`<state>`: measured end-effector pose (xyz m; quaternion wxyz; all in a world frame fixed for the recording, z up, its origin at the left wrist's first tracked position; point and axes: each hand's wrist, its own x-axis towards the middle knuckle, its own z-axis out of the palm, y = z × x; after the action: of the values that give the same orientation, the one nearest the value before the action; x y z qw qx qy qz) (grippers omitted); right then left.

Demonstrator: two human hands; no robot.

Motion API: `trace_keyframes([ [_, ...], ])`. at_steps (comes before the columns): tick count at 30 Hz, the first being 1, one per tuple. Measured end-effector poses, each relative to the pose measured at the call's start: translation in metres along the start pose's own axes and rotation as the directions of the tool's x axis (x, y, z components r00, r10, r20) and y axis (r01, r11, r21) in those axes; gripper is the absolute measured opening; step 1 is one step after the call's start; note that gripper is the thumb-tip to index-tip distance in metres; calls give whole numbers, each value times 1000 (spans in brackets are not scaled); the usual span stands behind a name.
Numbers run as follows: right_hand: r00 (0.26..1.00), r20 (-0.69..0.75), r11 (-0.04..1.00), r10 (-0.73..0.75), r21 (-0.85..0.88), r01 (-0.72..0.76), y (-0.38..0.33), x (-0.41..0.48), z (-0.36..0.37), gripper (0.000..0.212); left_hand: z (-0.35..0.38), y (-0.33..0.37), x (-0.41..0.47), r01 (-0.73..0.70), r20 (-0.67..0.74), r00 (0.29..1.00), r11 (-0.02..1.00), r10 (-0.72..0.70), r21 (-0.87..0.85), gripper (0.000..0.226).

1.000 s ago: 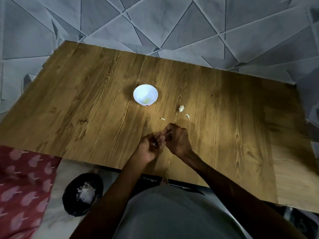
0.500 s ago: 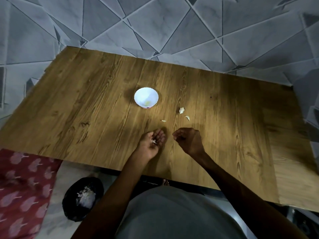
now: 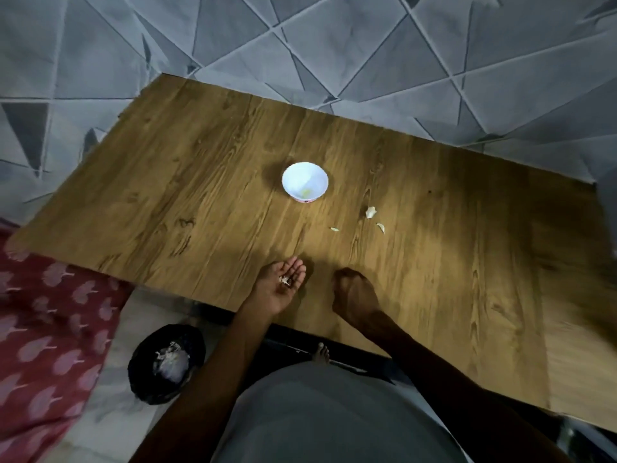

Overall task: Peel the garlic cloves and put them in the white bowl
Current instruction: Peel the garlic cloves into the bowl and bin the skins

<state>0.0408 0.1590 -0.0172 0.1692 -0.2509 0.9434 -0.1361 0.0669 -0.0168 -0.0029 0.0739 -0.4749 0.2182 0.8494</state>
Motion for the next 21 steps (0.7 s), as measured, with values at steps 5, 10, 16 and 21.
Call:
trace_keyframes([
  [5,999,-42,916,2,402,15,-57,10,2,12,-32,14,-16,-41,-23,999,995,39,-92,34],
  [10,944,-38,841,-328,443,310,-156,6,8,25,-96,37,-39,-38,32,999,984,44,-173,28],
  [16,867,68,817,-493,379,435,-272,4,47,36,-217,72,-55,-127,-72,992,906,107,-404,35],
  [21,858,227,779,-461,567,268,-355,5,142,40,-343,102,-37,-157,-211,976,832,49,-532,32],
])
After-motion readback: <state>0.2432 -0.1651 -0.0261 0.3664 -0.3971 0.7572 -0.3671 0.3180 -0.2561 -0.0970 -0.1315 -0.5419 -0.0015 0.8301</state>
